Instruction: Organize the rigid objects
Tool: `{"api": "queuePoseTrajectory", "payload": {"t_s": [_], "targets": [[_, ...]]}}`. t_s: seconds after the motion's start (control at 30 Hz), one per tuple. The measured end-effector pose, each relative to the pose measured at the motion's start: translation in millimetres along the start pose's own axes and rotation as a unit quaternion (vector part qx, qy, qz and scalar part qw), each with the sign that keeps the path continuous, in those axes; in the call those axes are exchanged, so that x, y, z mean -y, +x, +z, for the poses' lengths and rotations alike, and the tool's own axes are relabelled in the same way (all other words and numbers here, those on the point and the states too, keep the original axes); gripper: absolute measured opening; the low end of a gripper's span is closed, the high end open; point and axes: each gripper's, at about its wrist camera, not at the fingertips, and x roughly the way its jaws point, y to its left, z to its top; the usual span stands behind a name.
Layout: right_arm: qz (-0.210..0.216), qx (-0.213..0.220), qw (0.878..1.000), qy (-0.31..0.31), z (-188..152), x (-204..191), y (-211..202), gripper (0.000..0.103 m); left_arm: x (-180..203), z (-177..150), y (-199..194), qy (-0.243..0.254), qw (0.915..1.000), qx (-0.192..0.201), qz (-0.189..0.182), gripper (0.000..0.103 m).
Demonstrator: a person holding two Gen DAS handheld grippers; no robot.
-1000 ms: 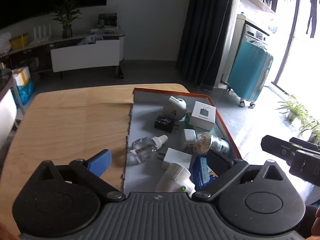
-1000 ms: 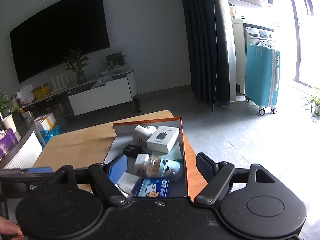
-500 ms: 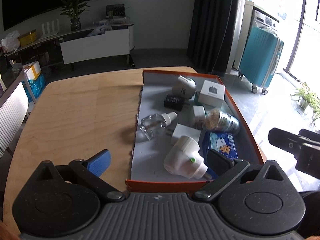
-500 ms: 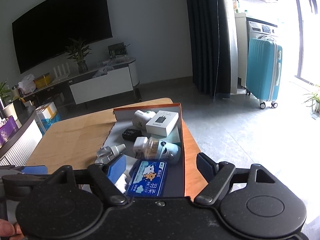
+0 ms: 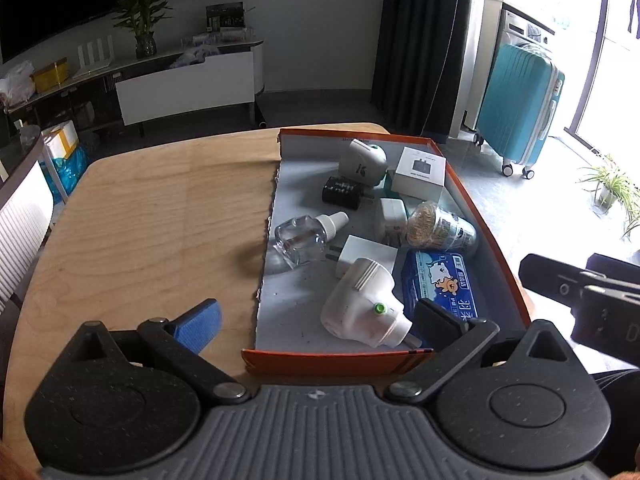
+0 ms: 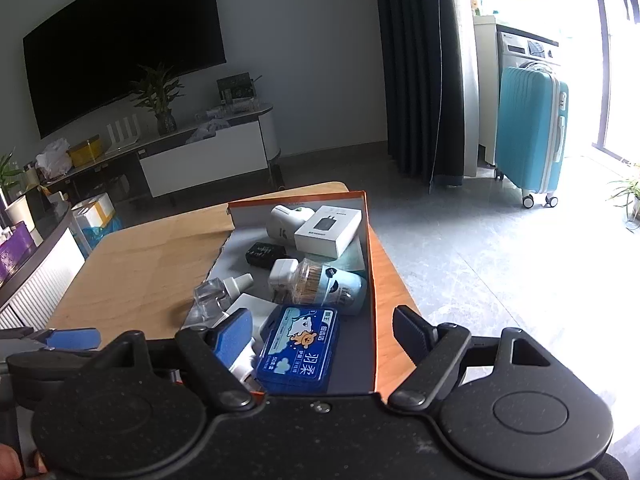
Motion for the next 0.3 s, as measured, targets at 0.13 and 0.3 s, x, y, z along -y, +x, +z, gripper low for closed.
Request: {"api": "queuePoseTrajectory", "payload": {"t_s": [0.13,0.3], "targets": [[0.000,-0.001,1.000,0.003,-0.9,1.7,1.2,0.092,-0.5,-1.9,-0.2,-0.004,0.9999,0.004,-0.011,0.103],[-0.007,-0.002,1.000,0.011,-0.3,5.4,2.3,0.092,-2.2,-1.0,0.7,-0.011,0.9999,0.008,0.002,0.103]]}}
